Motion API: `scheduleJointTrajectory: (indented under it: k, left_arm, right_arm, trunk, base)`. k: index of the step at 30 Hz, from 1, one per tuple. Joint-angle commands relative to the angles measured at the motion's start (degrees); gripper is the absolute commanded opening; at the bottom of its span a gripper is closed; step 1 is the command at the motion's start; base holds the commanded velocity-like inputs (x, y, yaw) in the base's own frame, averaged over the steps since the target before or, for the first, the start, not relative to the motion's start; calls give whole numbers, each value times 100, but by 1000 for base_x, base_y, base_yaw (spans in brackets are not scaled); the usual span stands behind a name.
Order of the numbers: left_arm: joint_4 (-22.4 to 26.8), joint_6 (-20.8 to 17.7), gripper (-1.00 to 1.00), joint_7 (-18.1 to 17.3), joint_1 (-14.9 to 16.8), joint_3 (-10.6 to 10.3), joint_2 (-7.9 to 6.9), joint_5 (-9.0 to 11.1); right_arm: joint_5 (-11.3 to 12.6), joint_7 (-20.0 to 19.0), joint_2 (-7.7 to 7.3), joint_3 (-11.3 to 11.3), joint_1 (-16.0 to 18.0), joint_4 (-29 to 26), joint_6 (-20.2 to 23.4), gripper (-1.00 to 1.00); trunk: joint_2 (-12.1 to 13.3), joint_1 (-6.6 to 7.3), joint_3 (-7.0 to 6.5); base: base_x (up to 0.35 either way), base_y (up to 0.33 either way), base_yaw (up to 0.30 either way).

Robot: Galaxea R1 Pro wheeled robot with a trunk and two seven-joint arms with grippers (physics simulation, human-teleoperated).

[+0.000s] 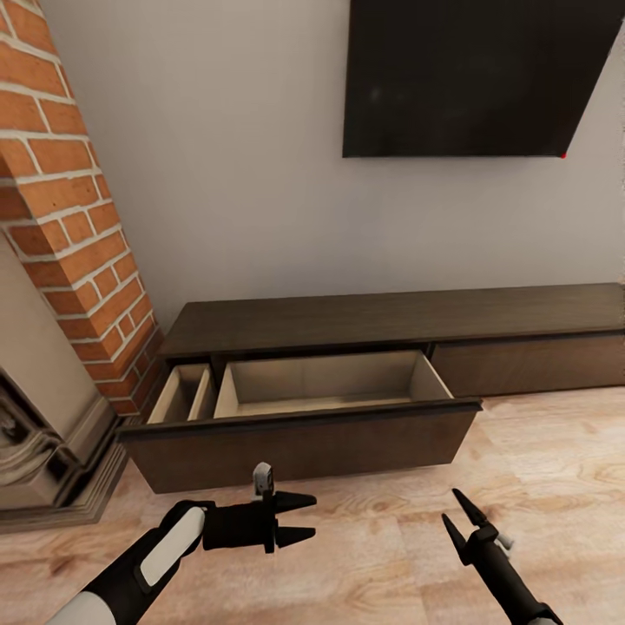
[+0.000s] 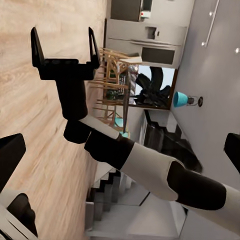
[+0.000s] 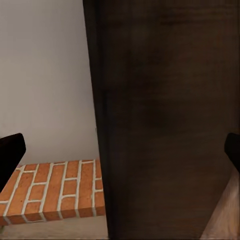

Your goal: Place each of the two pumpkins and all three candles from the living room inside a cabinet in the living room (use any cabinet), then make sure every cabinet is closed, and position the cauldron so it is next to a table in the living room.

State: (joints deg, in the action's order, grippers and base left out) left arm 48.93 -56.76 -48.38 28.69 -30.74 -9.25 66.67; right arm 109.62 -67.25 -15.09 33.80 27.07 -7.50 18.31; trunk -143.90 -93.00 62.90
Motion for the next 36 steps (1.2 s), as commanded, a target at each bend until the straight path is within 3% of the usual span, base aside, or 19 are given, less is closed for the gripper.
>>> scheduleJointTrajectory:
  k: [1, 15, 22, 29, 36]
  left_arm:
    - [-17, -19, 100, -14, 5, -17, -5, 15]
    - [-85, -19, 100, -14, 5, -81, 3, 12]
    - [-86, -18, 100, -14, 5, -137, 4, 8]
    - [-86, -14, 100, -8, 5, -179, 4, 5]
    - [-86, -11, 100, -5, 5, -225, 5, 4]
  right_arm:
    - [8, -16, -2, 39, -1, 12, 55, 100]
    - [-105, -2, 48, 39, -94, 126, -5, 100]
    - [-123, 80, 53, 60, -136, 265, -258, 100]
    - [-405, 760, 59, 570, -140, 563, -455, 100]
    - [-465, 986, 25, 660, -140, 590, -763, 100]
  trunk:
    - [0, 4, -18]
    - [18, 40, -328]
    - [28, 58, -483]
    - [37, 76, -638]
    - [46, 94, -793]
  base:
    - [-29, 0, 0]
    - [-2, 0, 0]
    - [-3, 0, 0]
    - [-193, 0, 0]
    - [-327, 0, 0]
